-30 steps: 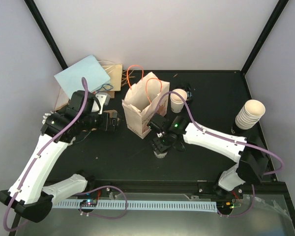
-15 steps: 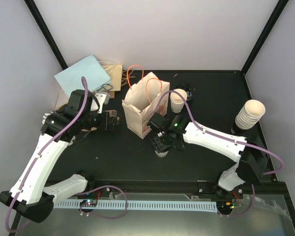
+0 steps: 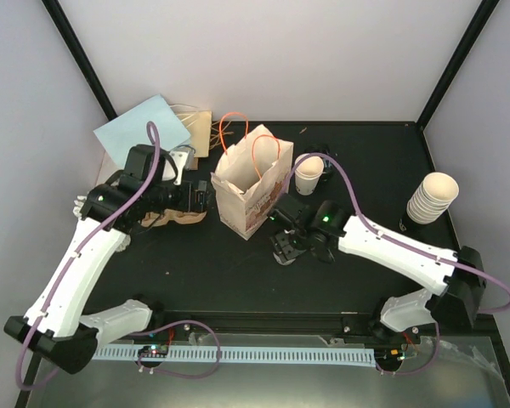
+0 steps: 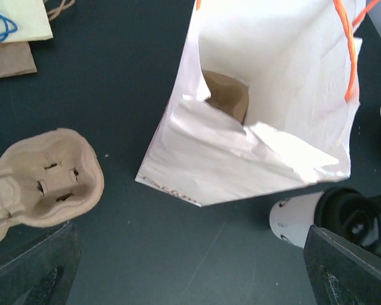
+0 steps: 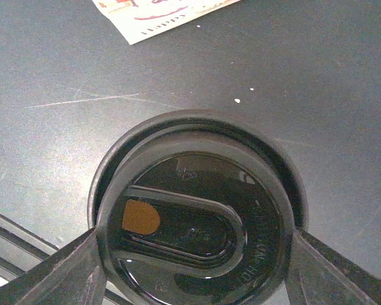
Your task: Pack the takeout coffee
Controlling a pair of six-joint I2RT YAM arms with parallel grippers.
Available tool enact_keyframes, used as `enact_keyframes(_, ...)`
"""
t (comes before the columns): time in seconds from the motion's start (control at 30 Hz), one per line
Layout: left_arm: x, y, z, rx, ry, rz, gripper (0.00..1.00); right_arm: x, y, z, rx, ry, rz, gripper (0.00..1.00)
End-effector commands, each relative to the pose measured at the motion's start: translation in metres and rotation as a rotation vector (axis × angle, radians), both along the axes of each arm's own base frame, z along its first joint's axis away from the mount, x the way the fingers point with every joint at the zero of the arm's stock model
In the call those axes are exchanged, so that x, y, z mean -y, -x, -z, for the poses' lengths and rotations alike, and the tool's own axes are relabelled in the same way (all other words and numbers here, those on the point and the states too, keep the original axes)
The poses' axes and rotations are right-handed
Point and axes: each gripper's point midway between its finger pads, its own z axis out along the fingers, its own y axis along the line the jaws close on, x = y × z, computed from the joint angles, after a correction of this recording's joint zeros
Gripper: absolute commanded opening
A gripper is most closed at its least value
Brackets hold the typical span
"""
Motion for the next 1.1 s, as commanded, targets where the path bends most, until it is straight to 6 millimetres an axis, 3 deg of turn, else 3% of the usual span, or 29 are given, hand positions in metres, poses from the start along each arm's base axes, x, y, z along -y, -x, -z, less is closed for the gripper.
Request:
enact_keyframes(0.0, 0.002, -0.026, -0.028, 0.094, 0.009, -0.028, 0.99, 0.016, 0.004, -0.008, 0.028, 0.000, 0.034, 0.67)
enact_keyframes(0.17, 0.001, -0.053, -0.023, 0.079, -0.068, -0.055, 0.99, 0.021, 0.007, -0.016, 0.039, -0.027, 0.042, 0.66)
enact_keyframes(0.27, 0.007, -0.066, -0.022, 0.084, -0.084, -0.036, 0.99, 0.024, 0.009, -0.018, 0.045, -0.031, 0.038, 0.65)
enact_keyframes(0.33, 0.016, -0.080, -0.011, 0.058, -0.093, -0.013, 0.99, 0.026, 0.009, -0.019, 0.052, -0.027, 0.035, 0.65)
enact_keyframes(0.67, 0.056, -0.123, -0.002, 0.024, -0.042, 0.103, 0.75, 0.041, 0.002, -0.035, 0.119, -0.026, 0.041, 0.63)
enact_keyframes(0.8, 0.065, -0.133, 0.002, 0.014, -0.039, 0.136, 0.55, 0.046, -0.007, -0.047, 0.160, -0.035, 0.039, 0.62)
enact_keyframes(0.97, 0.067, -0.137, -0.002, 0.030, -0.073, 0.173, 0.08, 0.041, -0.022, -0.071, 0.237, -0.070, 0.006, 0.59)
enact_keyframes(1.0, 0.066, -0.137, -0.004, 0.044, -0.080, 0.182, 0.02, 0.042, -0.026, -0.077, 0.258, -0.069, 0.008, 0.58)
enact_keyframes(1.07, 0.066, -0.135, -0.012, 0.077, -0.095, 0.207, 0.02, 0.046, -0.032, -0.088, 0.293, -0.064, 0.012, 0.57)
